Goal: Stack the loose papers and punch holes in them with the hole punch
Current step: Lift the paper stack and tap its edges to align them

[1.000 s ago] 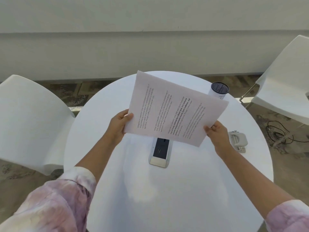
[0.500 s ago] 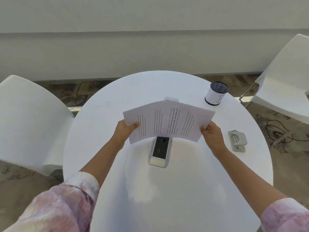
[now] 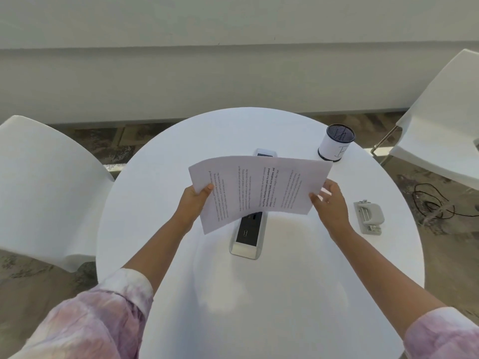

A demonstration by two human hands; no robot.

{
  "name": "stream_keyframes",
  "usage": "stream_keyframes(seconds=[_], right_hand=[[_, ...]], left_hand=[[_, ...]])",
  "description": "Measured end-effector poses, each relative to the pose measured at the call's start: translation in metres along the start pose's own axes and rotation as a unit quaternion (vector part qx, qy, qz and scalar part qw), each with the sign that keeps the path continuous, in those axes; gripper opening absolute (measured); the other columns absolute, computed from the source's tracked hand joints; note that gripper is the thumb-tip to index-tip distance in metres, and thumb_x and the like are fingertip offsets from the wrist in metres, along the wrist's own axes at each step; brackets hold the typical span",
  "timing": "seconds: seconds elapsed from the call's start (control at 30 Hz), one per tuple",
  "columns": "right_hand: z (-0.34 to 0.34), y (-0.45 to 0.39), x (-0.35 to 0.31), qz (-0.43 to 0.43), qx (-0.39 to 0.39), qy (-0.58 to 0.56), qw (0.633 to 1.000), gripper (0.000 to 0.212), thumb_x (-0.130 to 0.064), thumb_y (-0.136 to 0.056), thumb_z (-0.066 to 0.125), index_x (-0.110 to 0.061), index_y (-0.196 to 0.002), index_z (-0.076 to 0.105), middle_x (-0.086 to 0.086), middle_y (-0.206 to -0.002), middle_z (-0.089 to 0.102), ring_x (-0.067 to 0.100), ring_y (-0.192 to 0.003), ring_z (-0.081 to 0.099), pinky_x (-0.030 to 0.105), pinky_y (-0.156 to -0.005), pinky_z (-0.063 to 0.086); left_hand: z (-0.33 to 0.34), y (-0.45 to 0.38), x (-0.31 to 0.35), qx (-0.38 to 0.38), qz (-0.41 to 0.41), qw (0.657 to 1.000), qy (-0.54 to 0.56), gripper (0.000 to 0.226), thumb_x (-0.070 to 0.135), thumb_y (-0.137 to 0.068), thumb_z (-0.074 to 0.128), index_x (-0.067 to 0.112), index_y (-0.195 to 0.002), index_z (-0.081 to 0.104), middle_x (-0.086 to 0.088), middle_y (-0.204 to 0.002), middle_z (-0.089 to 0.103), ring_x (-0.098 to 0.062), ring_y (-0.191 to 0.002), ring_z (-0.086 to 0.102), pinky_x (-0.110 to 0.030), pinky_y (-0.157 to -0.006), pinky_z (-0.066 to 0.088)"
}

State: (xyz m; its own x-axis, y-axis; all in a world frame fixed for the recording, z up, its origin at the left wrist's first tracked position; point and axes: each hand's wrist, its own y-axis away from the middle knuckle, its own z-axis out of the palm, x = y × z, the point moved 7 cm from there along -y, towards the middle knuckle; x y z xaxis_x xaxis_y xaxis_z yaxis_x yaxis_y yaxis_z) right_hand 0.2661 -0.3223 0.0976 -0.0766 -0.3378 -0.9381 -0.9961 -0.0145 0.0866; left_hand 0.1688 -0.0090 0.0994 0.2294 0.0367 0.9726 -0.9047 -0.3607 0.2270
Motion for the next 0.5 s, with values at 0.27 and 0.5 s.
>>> stream_keyframes(seconds=[0.27, 0.5], right_hand=[[0.031, 0.027, 0.046, 0.22, -0.032, -0.028, 0.975, 0.079, -0.038, -0.086, 0.06, -0.01, -0.146, 0.016, 0.012, -0.152, 0.024, 0.026, -0.139, 0.028, 0.039, -0.111, 0.026], [0.069, 0.02, 0.021, 0.257, -0.118, -0.305, 0.91, 0.017, -0.003, -0.096, 0.042, -0.009, -0.108, 0.052, 0.003, -0.103, 0.061, 0.017, -0.09, 0.06, 0.029, -0.081, 0.05]], left_hand=[[0.008, 0.004, -0.015, 0.039, -0.044, 0.99, 0.124, 0.032, 0.028, -0.091, 0.054, 0.014, -0.12, 0.057, -0.003, -0.109, 0.066, -0.022, -0.1, 0.062, -0.044, -0.085, 0.052], [0.035, 0.013, -0.032, 0.02, -0.088, 0.963, 0.255, 0.037, 0.022, -0.091, 0.053, 0.015, -0.127, 0.05, -0.003, -0.119, 0.063, -0.02, -0.108, 0.06, -0.043, -0.091, 0.049]])
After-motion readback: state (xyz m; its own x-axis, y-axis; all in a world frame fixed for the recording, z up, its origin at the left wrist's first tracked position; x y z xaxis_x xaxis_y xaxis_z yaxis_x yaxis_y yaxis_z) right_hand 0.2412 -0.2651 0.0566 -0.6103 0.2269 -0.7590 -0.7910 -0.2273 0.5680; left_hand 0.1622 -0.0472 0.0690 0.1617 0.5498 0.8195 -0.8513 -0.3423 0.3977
